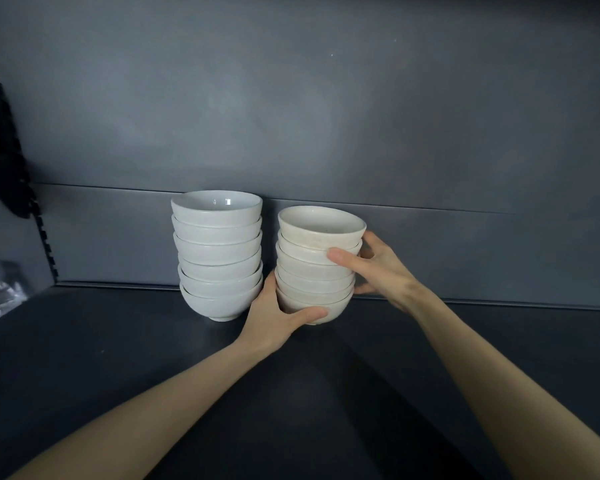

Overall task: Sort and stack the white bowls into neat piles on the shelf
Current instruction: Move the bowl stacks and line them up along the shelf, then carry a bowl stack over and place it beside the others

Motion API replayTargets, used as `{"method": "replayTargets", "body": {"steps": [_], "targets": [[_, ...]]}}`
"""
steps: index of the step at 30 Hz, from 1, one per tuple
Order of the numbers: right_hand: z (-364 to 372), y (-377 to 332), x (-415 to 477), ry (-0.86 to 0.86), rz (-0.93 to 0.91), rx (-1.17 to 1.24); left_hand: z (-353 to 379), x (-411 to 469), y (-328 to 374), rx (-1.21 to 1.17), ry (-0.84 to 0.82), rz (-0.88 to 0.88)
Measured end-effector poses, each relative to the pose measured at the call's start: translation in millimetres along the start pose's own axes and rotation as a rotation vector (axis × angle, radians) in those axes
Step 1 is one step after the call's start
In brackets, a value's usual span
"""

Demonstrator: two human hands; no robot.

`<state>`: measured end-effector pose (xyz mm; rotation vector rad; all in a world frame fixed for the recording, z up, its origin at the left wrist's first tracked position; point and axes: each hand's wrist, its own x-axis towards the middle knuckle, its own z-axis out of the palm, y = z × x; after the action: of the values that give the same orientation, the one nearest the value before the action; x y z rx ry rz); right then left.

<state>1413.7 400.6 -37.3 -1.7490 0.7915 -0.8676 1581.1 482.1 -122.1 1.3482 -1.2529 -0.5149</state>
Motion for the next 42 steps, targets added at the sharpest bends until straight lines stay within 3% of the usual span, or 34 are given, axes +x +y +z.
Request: {"method": "replayTargets", "body": {"steps": [10, 21, 24, 32, 42], "targets": [[-7.9, -11.7, -2.1, -0.085, 0.062, -0.164, -2.7, -2.2, 8.9, 0.074, -0.081, -0.05], [-14.5, -30.1, -15.2, -0.113, 0.071, -0.385, -22.5, -19.6, 52.0, 0.55, -0.08, -0.189], [-21.3, -38.7, -25.4, -0.085, 0.078, -0.473, -27.2, -28.2, 70.9, 0.681, -0.064, -0.139], [-76.5, -79.9, -82.5, 0.08, 0.041, -0.861, -18.4, -27.4, 140.0, 0.984, -0.273, 0.104], [-185.3, -118.7, -223.0, 0.381, 0.238, -1.106, 95.0, -37.4, 246.2, 0.876, -0.436, 0.513]]}}
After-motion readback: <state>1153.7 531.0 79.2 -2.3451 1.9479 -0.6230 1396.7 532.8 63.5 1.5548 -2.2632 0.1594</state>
